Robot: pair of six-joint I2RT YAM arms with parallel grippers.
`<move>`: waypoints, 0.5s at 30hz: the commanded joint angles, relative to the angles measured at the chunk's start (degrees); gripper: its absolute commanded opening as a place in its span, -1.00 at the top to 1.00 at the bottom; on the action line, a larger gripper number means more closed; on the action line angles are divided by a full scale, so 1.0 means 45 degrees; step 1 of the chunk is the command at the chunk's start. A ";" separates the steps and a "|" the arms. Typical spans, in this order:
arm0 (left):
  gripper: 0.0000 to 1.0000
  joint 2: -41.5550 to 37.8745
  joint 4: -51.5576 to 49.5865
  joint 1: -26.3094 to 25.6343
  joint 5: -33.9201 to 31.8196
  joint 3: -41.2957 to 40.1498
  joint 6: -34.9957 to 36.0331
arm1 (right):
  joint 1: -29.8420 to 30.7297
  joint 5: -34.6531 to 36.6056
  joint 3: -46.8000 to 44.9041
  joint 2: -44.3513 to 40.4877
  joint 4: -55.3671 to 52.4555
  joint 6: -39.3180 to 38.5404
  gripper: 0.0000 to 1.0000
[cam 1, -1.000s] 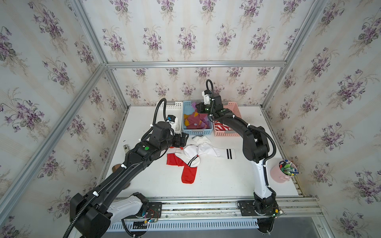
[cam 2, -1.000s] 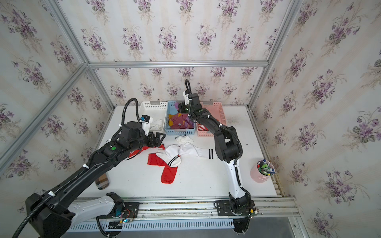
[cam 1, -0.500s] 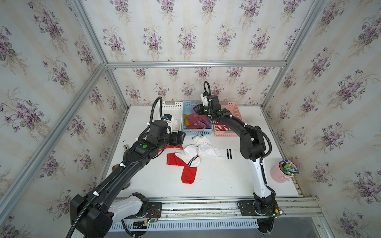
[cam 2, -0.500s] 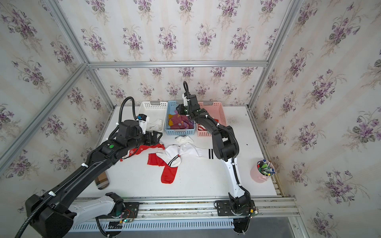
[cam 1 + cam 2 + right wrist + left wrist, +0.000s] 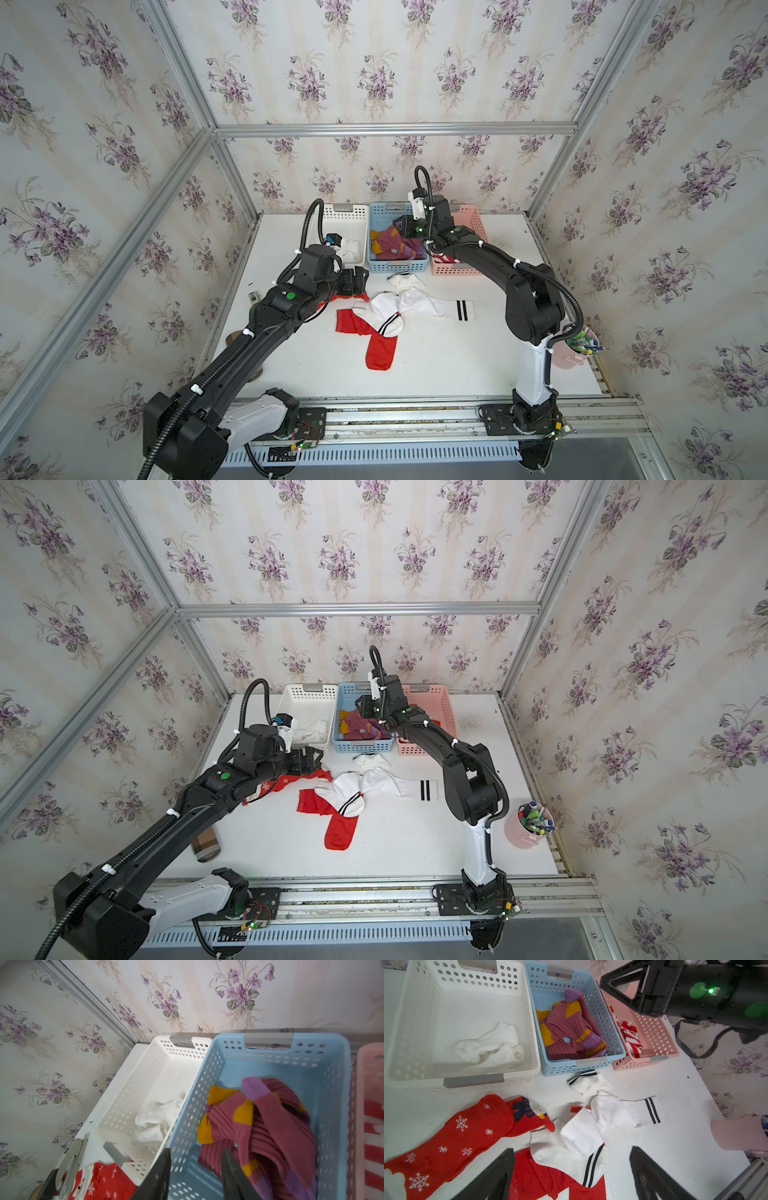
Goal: Sort the socks into the basket by color
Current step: Place the sock in the bin, then pick up the sock at the center of the board.
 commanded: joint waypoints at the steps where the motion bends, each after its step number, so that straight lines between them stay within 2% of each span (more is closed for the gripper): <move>1: -0.76 0.0169 0.0063 0.0278 -0.0190 -0.0087 -0.0146 | 0.0166 0.0034 -0.1019 -0.0707 0.0865 -0.0103 0.18; 9: -0.72 0.0615 0.0776 0.0600 0.0184 -0.0826 -0.0621 | 0.1531 0.0509 -0.3403 -0.2026 0.1310 -0.0268 0.19; 15: -0.64 0.0856 0.1278 0.0599 0.0374 -0.1752 -0.0977 | 0.1940 0.0515 -0.4788 -0.2600 0.1656 0.0167 0.19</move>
